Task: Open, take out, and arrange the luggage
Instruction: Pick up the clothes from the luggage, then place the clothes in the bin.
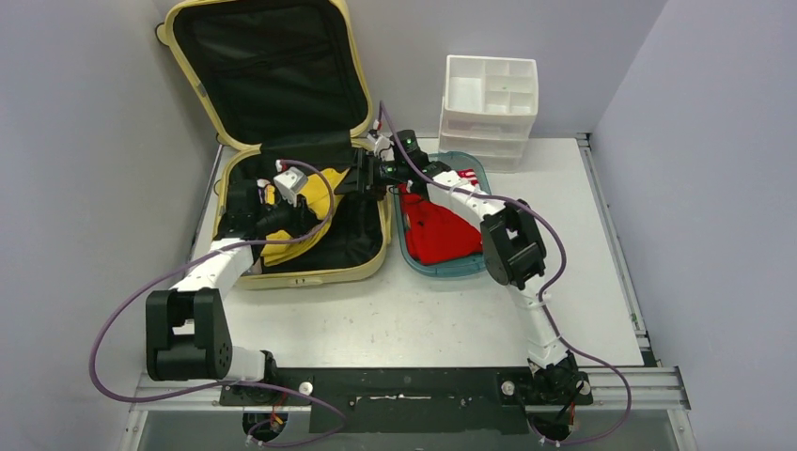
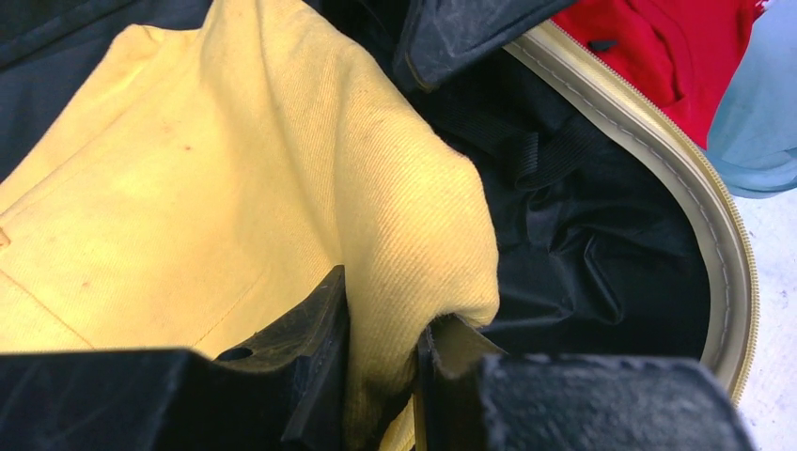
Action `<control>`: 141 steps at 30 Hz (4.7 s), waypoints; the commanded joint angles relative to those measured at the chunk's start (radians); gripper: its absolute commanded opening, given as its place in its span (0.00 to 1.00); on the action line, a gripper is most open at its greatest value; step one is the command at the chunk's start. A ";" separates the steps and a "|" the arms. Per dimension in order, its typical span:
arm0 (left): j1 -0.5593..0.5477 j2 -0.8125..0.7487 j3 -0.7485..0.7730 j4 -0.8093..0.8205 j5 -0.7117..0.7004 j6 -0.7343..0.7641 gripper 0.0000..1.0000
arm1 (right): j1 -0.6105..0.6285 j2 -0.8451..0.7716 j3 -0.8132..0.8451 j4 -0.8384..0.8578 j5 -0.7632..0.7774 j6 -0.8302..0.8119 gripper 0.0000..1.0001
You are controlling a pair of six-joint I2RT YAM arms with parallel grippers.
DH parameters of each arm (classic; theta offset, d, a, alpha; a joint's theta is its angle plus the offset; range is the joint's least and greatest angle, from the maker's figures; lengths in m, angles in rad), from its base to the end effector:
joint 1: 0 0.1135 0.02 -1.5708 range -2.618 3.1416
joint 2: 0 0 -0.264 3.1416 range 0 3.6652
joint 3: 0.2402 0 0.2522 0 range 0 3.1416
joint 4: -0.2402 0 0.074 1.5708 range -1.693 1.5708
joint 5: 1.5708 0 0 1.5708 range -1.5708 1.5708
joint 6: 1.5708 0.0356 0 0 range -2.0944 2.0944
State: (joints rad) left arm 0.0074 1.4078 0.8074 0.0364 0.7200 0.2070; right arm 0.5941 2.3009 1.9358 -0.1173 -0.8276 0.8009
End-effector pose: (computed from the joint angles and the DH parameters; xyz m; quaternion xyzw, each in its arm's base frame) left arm 0.2985 -0.0213 0.2312 0.2508 0.7988 -0.2585 0.4819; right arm 0.4272 0.3202 0.2333 -0.1262 0.8006 0.5681 0.1424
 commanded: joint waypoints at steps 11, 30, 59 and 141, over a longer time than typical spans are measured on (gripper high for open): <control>0.054 -0.082 -0.054 0.151 0.056 -0.077 0.00 | 0.024 0.065 0.009 0.190 -0.023 0.195 0.82; 0.072 -0.108 -0.080 0.183 0.088 -0.081 0.00 | 0.055 0.137 0.095 0.016 0.111 0.139 1.00; 0.195 -0.229 0.037 -0.243 -0.041 0.022 0.97 | 0.079 0.164 0.069 0.130 0.059 0.137 0.62; 0.288 -0.208 -0.168 -0.247 -0.634 0.167 0.97 | -0.456 -0.208 0.046 -0.841 0.153 -1.008 0.00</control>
State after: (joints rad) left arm 0.2867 1.1934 0.6456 -0.2314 0.1299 0.3786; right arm 0.1539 2.1315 2.0106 -0.9710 -0.7376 -0.1150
